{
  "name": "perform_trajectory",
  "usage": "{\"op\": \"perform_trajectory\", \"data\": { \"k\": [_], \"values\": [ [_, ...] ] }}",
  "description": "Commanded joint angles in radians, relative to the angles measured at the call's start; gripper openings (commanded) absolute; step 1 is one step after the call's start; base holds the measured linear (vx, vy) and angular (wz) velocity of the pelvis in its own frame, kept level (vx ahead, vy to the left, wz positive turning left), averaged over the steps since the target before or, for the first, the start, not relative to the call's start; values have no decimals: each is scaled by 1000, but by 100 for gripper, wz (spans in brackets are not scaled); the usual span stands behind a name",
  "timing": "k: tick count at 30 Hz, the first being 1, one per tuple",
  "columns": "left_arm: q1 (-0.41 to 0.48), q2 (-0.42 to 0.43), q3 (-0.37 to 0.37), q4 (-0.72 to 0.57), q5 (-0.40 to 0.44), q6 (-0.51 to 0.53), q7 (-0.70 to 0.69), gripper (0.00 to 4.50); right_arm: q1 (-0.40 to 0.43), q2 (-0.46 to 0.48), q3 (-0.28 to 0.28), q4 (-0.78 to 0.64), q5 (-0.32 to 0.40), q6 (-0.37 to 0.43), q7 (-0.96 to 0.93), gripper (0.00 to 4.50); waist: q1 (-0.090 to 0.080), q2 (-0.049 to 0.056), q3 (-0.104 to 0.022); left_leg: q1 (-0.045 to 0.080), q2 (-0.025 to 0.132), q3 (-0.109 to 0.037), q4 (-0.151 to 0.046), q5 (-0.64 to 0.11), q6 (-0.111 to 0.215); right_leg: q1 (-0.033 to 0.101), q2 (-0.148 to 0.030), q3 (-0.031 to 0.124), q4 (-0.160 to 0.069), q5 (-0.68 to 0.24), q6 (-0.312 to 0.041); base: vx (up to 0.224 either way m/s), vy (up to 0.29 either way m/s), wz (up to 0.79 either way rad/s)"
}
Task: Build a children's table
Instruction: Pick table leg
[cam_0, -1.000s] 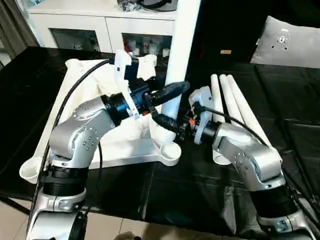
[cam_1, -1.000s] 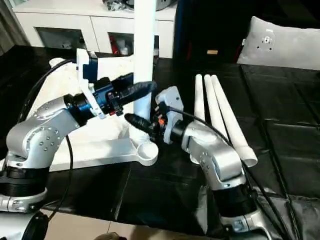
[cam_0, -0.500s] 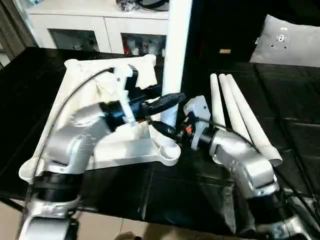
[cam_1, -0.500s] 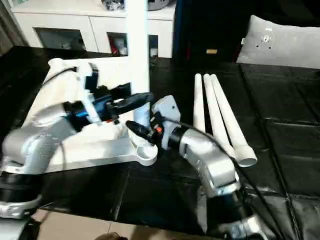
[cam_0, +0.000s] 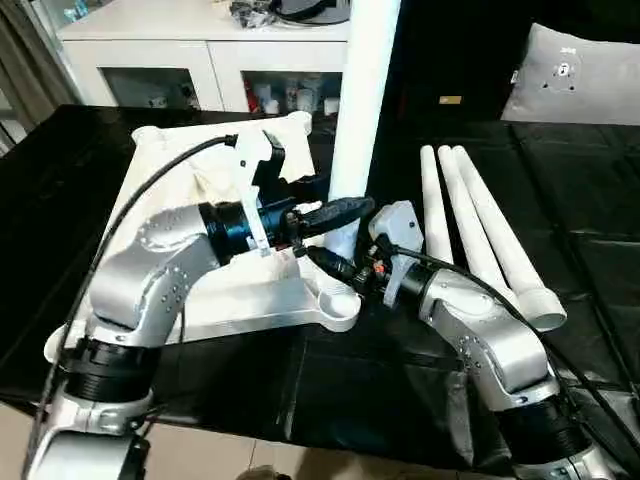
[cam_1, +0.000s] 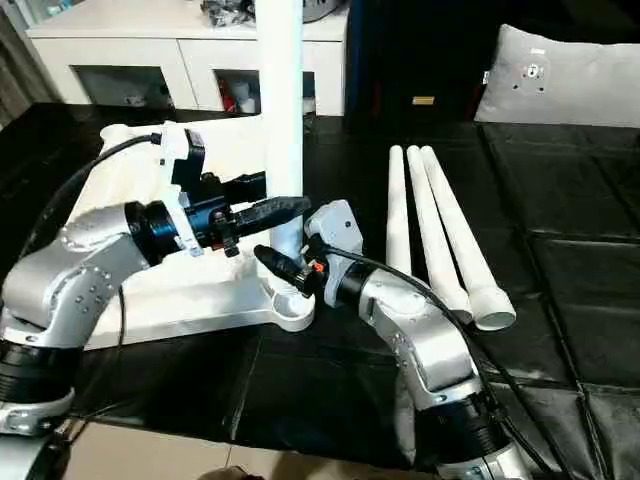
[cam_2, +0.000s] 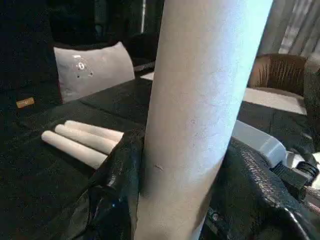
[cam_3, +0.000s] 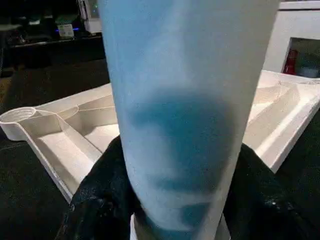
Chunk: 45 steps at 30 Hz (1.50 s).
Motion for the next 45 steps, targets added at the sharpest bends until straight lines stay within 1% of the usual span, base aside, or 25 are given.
{"op": "perform_trajectory", "data": {
  "k": [1, 3, 7, 8, 10, 12, 13, 15, 17, 18, 20, 22, 24, 26, 27, 28, 29, 30, 31, 32, 34, 39, 42, 43, 45],
  "values": [
    [24, -4, -65, -70, -77, 47, -111, 266, -23, -10, -77, 31, -17, -6, -73, 191, 1, -4, -71, 1, 79, -28, -75, -78, 29, 59, -91, 57, -71, -10, -259, 0, 0, 0],
    [25, -1, -67, -68, -73, 49, -108, 266, -25, -10, -77, 33, -16, -7, -71, 191, 2, 1, -71, 1, 78, -28, -73, -74, 30, 58, -92, 57, -71, -15, -259, 0, 0, 0],
    [34, 18, -70, -36, -33, 14, -105, 266, -30, -11, -77, 38, -16, -11, -63, 191, 3, 1, -72, 1, 78, -29, -74, -68, 31, 58, -91, 57, -70, -18, -252, 0, 0, 0],
    [39, 24, -65, -18, -24, 1, -110, 266, -30, -12, -77, 41, -17, -14, -59, 191, 2, -4, -72, 0, 78, -28, -74, -66, 34, 58, -91, 57, -72, -16, -251, 0, 0, 0],
    [45, 31, -61, 3, -13, -14, -117, 266, -31, -14, -77, 46, -18, -18, -54, 191, 2, -1, -72, 0, 77, -28, -73, -64, 34, 57, -92, 57, -72, -25, -247, 0, 0, 0],
    [59, 45, -65, 28, 4, -37, -138, 266, -31, -18, -78, 56, -17, -29, -47, 191, 2, -6, -72, 0, 77, -27, -74, -61, 36, 57, -91, 57, -73, -28, -245, 0, 0, 0],
    [65, 51, -67, 36, 9, -44, -148, 266, -30, -20, -78, 60, -16, -34, -44, 191, 2, -4, -71, 0, 77, -27, -74, -66, 35, 56, -93, 58, -74, -39, -244, 0, 0, 0],
    [75, 52, -59, 40, -5, -41, -161, 265, -27, -24, -79, 70, -16, -52, -34, 191, 1, -6, -72, 1, 79, -26, -75, -67, 33, 55, -94, 58, -73, -44, -245, 0, 0, 0],
    [83, 52, -50, 23, -39, -17, -173, 290, -24, -28, -78, 76, -16, -64, -25, 191, 1, -6, -71, 1, 79, -25, -74, -65, 33, 55, -93, 58, -71, -42, -251, 0, 0, 0],
    [87, 51, -47, 12, -56, -7, -179, 307, -23, -29, -80, 79, -16, -69, -26, 191, 1, -11, -72, 2, 79, -24, -75, -61, 34, 54, -93, 59, -71, -37, -253, 0, 0, 0],
    [95, 54, -43, -16, -101, 22, -200, 315, -26, -29, -84, 91, -17, -78, -25, 190, 5, -8, -73, 5, 79, -22, -73, -51, 36, 51, -93, 59, -68, -31, -258, 0, 0, 0],
    [94, 54, -44, -11, -91, 4, -198, 319, -30, -29, -82, 99, -18, -88, -18, 189, 5, -15, -72, 0, 76, -21, -73, -42, 52, 53, -91, 57, -69, -23, -260, 0, 0, 0],
    [90, 51, -45, 4, -68, -20, -187, 328, -34, -29, -81, 103, -18, -94, -15, 189, 1, -18, -69, -3, 75, -21, -73, -54, 61, 57, -93, 58, -75, -62, -250, 0, 0, 0],
    [84, 44, -39, 25, -45, -47, -181, 334, -41, -28, -79, 107, -14, -102, -13, 189, -3, -14, -69, -2, 76, -21, -72, -59, 58, 56, -93, 57, -80, -90, -240, 0, 0, 0],
    [83, 42, -36, 30, -43, -50, -181, 343, -42, -28, -79, 107, -12, -104, -13, 189, -3, -14, -69, -1, 76, -21, -72, -60, 56, 56, -92, 58, -79, -91, -239, 0, 0, 0],
    [87, 42, -28, 30, -52, -46, -188, 356, -44, -28, -78, 107, -11, -107, -13, 189, -5, -7, -69, 1, 76, -22, -73, -63, 52, 54, -90, 56, -76, -94, -240, 0, 0, 0],
    [96, 43, -12, 24, -74, -37, -195, 363, -45, -23, -82, 109, -14, -114, -16, 189, -5, 4, -71, 2, 76, -24, -72, -65, 48, 53, -91, 57, -75, -85, -242, 0, 0, 0],
    [100, 43, -4, 19, -85, -32, -196, 372, -44, -21, -85, 110, -15, -115, -17, 189, -8, -2, -71, 2, 77, -22, -72, -65, 46, 53, -89, 56, -76, -74, -244, 0, 0, 0],
    [111, 46, 10, 10, -104, -26, -197, 382, -42, -18, -91, 109, -18, -117, -20, 189, -8, -2, -72, 1, 76, -23, -72, -62, 47, 55, -89, 56, -74, -49, -251, 0, 0, 0],
    [113, 46, 12, 8, -107, -25, -197, 382, -41, -17, -92, 108, -19, -118, -21, 189, -8, 0, -72, 0, 76, -23, -72, -62, 47, 55, -89, 56, -72, -33, -258, 0, 0, 0],
    [134, 70, 28, -9, -134, -9, -211, 408, -31, -13, -103, 104, -19, -121, -27, 189, -7, 8, -73, 2, 77, -25, -72, -63, 49, 54, -87, 55, -69, -11, -263, 0, 0, 0],
    [171, 98, 54, -31, -143, 5, -207, 445, -14, -14, -116, 98, -9, -116, -41, 189, -9, 9, -69, 5, 79, -25, -79, -119, 31, 54, -87, 55, -73, -49, -266, 0, 0, 0],
    [218, 131, 45, -47, -49, -35, -149, 450, -2, -9, -136, 78, -6, -99, -74, 189, -8, 10, -66, 3, 80, -27, -82, -131, 25, 55, -87, 56, -76, -67, -254, 0, 0, 0],
    [255, 147, 29, -53, 21, -72, -92, 450, 7, 9, -162, 57, 6, -78, -110, 189, -9, 11, -67, 3, 81, -28, -82, -131, 25, 56, -87, 56, -76, -70, -244, 0, 0, 0],
    [272, 151, 21, -55, 49, -91, -72, 450, 15, 18, -174, 39, 14, -54, -130, 189, -10, 8, -68, 2, 80, -28, -83, -119, 29, 56, -88, 57, -78, -72, -231, 0, 0, 0]
  ]
}}
